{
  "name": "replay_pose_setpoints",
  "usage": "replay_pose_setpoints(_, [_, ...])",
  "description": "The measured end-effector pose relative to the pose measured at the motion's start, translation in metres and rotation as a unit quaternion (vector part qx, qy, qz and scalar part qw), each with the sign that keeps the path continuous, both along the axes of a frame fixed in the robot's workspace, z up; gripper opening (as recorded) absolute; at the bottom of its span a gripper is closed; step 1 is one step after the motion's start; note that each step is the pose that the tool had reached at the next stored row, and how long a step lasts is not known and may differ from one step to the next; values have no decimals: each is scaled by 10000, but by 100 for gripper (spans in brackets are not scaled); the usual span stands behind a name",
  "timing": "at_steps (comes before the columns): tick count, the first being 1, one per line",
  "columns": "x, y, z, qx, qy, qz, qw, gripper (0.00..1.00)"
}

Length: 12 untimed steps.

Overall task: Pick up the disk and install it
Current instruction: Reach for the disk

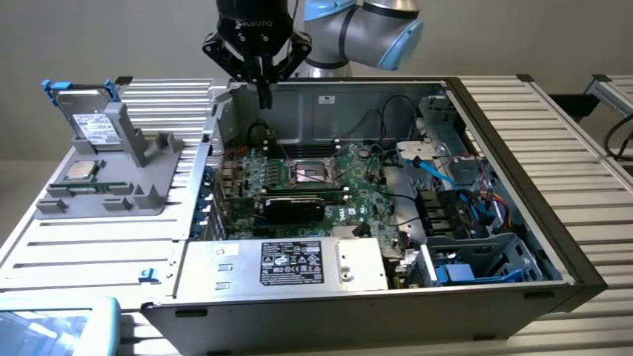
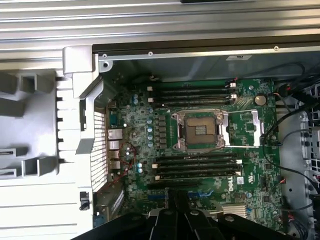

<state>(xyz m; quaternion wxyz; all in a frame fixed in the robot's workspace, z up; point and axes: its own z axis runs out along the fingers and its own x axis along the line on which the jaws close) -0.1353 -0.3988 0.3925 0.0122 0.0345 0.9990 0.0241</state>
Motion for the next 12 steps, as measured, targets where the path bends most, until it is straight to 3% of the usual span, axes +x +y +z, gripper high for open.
replay_pose_setpoints(12, [-258,14,-7,-23,3,123,9999,11])
